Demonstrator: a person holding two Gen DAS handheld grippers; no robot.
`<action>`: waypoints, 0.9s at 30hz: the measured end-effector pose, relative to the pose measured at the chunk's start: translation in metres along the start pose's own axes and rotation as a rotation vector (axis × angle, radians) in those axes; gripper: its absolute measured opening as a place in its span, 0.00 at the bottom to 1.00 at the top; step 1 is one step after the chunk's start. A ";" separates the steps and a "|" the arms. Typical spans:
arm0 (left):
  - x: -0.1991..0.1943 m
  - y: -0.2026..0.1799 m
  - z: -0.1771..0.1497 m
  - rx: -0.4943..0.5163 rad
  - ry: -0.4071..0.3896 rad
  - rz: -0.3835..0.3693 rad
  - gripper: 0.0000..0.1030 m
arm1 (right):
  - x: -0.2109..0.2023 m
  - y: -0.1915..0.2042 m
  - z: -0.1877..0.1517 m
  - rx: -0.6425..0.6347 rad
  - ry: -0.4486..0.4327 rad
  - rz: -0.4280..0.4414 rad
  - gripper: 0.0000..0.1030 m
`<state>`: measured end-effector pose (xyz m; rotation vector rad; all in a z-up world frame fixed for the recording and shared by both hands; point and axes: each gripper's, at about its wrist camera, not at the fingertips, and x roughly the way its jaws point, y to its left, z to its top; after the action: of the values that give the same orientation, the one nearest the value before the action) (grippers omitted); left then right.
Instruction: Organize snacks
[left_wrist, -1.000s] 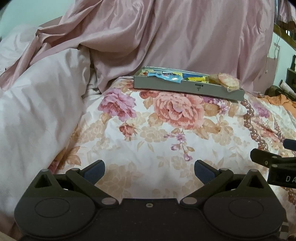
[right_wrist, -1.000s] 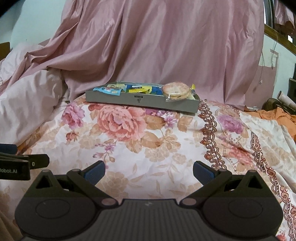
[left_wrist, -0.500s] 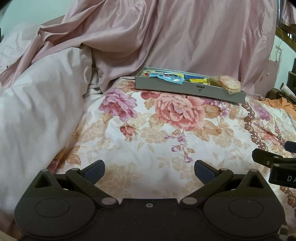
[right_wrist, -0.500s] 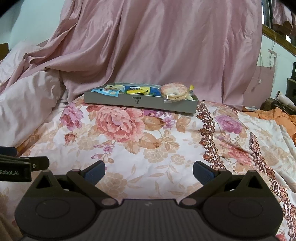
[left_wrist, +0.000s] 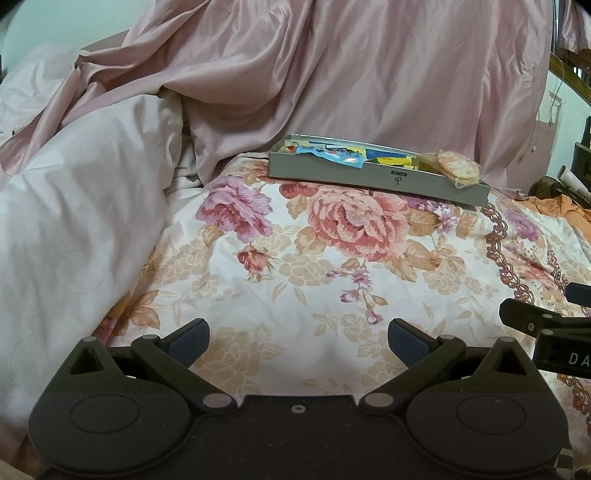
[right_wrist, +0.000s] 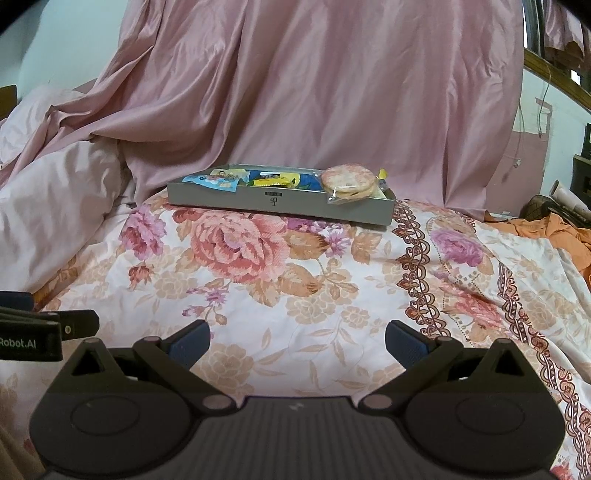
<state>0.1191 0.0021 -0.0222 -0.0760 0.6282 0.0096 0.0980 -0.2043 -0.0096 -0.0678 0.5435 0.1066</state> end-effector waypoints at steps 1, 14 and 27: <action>0.000 0.000 0.000 -0.001 0.000 0.000 0.99 | 0.000 0.000 0.000 0.000 0.000 0.000 1.00; 0.000 0.000 0.000 0.000 0.000 0.000 0.99 | 0.000 0.001 0.000 -0.001 0.002 -0.001 1.00; 0.000 0.000 0.000 -0.001 0.001 0.000 0.99 | 0.000 0.002 -0.001 -0.004 0.003 -0.001 1.00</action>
<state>0.1193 0.0021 -0.0226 -0.0765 0.6288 0.0097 0.0976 -0.2029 -0.0107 -0.0718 0.5464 0.1063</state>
